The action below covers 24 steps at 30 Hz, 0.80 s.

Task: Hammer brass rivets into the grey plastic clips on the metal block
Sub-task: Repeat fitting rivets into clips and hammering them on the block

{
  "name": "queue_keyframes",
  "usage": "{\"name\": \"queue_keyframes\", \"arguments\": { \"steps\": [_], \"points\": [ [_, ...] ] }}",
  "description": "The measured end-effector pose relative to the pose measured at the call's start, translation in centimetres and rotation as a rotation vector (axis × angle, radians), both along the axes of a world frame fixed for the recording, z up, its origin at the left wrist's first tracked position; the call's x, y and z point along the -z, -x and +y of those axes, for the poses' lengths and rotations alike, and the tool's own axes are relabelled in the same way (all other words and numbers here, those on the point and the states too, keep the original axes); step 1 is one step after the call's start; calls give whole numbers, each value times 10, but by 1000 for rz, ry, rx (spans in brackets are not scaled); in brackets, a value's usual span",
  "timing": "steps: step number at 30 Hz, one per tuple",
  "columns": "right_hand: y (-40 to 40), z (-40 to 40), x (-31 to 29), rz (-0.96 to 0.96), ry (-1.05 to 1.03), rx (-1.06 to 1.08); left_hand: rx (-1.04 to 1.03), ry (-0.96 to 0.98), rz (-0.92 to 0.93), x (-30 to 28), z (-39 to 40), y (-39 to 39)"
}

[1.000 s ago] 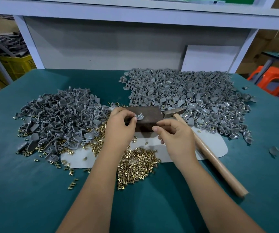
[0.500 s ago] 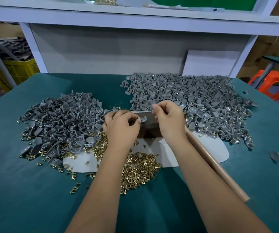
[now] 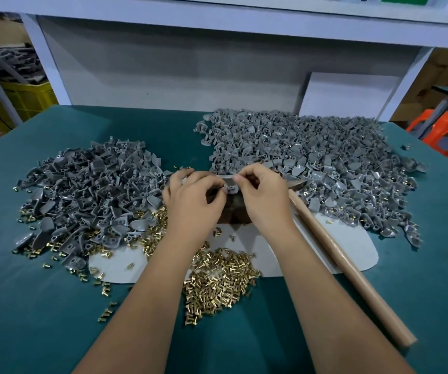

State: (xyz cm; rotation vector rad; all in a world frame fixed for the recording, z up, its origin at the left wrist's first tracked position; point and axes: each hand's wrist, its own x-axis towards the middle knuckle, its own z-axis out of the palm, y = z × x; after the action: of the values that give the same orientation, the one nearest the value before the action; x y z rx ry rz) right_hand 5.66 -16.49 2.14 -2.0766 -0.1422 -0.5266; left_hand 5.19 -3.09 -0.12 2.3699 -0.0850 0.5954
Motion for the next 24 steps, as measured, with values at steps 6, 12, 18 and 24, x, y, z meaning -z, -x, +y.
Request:
{"name": "queue_keyframes", "arguments": {
  "steps": [6,12,18,24],
  "points": [
    [1,-2,-1,42,-69,-59,-18,40,39,-1,-1,5],
    [-1,2,-2,32,-51,-100,-72,58,143,-4,-10,8],
    [-1,5,-3,-27,211,-112,-96,63,126,-1,-13,9],
    [3,5,-9,-155,525,-85,-101,87,114,-2,-12,8]
  ]
}}
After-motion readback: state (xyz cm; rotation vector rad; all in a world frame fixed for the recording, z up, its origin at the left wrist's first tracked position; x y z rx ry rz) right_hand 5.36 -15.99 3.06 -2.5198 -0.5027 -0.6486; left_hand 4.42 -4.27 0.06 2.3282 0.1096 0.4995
